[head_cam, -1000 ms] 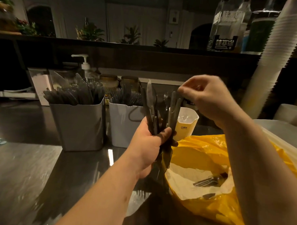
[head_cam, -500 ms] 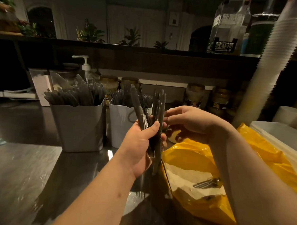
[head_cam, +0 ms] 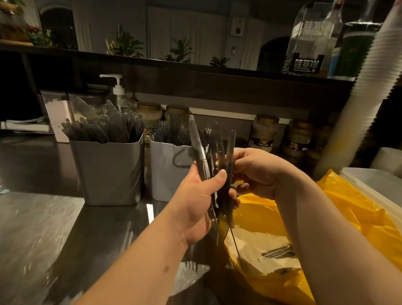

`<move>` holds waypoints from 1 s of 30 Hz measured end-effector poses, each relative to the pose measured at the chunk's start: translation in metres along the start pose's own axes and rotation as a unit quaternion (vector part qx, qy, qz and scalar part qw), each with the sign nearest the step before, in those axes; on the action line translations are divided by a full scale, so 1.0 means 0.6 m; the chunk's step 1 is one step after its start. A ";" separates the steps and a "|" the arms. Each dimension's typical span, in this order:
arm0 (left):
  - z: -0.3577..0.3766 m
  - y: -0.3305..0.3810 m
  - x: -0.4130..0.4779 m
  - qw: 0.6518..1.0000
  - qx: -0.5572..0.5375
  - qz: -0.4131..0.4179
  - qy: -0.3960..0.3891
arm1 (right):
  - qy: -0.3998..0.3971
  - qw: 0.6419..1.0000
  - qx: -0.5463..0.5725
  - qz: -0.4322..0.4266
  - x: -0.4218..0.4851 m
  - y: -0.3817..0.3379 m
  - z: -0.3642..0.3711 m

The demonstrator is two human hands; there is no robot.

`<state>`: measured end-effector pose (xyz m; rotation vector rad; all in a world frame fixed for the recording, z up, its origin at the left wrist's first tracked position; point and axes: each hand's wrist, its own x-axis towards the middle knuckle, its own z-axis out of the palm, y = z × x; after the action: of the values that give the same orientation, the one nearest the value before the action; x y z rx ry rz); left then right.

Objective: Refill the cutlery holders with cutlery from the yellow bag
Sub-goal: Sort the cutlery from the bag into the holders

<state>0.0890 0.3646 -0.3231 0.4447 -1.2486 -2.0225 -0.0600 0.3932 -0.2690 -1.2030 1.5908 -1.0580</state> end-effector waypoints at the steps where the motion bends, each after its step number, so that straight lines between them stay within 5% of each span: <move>1: 0.001 -0.001 -0.001 1.000 -0.016 -0.008 -0.005 | 0.005 1.000 -0.001 0.001 -0.001 -0.001 -0.001; 13: 0.008 -0.007 -0.001 0.997 -0.070 -0.035 -0.001 | 0.080 0.996 -0.048 0.014 0.004 -0.004 0.014; 23: 0.004 -0.008 0.002 0.997 -0.069 -0.028 0.017 | 0.157 0.987 0.031 -0.030 -0.007 -0.016 0.025; 30: 0.002 -0.003 -0.003 0.993 -0.103 -0.028 -0.047 | 0.331 0.922 0.173 -0.099 -0.008 -0.030 0.004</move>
<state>0.0887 0.3673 -0.3242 0.2912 -1.0773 -2.2152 -0.0524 0.3943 -0.2519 -0.8086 1.6780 -1.9372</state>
